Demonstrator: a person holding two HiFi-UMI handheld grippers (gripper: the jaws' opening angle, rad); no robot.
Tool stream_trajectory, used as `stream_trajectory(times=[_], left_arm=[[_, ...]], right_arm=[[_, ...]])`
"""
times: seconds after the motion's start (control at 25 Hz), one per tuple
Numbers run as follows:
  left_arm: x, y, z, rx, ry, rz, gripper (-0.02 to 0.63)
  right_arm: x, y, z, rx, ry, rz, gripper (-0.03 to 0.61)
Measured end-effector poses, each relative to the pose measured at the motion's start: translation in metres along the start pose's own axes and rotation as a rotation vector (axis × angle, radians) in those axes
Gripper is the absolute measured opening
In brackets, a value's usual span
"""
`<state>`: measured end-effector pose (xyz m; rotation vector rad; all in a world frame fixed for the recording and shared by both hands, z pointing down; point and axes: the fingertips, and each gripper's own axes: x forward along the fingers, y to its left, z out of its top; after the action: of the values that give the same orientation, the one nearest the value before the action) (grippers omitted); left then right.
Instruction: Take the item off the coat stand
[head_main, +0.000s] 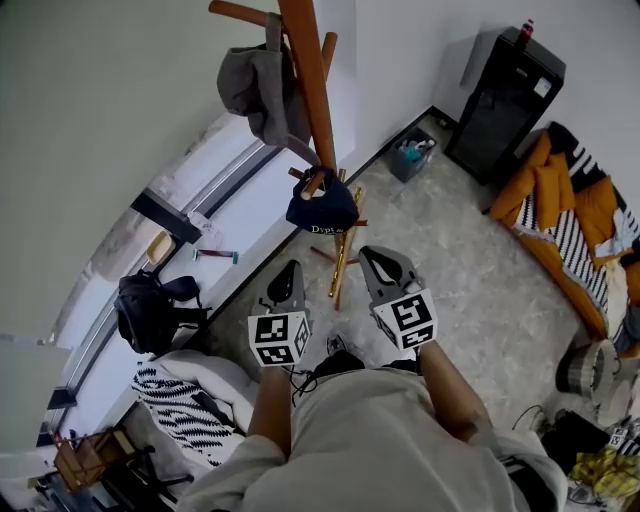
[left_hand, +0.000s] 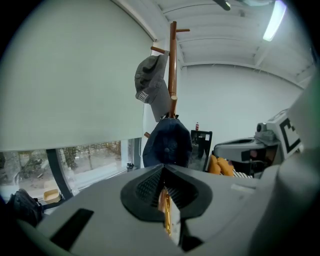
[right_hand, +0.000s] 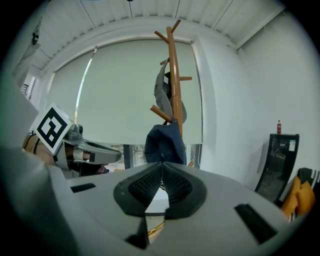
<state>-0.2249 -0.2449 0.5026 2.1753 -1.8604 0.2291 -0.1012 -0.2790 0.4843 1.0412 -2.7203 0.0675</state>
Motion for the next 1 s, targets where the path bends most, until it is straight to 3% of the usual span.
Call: stream_trajectory(times=[0.48, 0.6, 0.84, 1.0], left_arm=[[0.053, 0.036, 0.002, 0.027, 0.017, -0.078, 0.011], [0.062, 0.046, 0.001, 0.028, 0.025, -0.075, 0.014], [0.085, 0.053, -0.005, 0.017, 0.051, -0.125, 0.160], [0.100, 0.047, -0.007, 0.028, 0.072, -0.174, 0.192]], right_arm=[[0.044, -0.025, -0.015, 0.014, 0.038, -0.141, 0.011], [0.056, -0.026, -0.020, 0.018, 0.059, -0.145, 0.101], [0.069, -0.037, -0.026, 0.049, 0.081, -0.184, 0.144], [0.077, -0.043, -0.027, 0.068, 0.087, -0.204, 0.147]])
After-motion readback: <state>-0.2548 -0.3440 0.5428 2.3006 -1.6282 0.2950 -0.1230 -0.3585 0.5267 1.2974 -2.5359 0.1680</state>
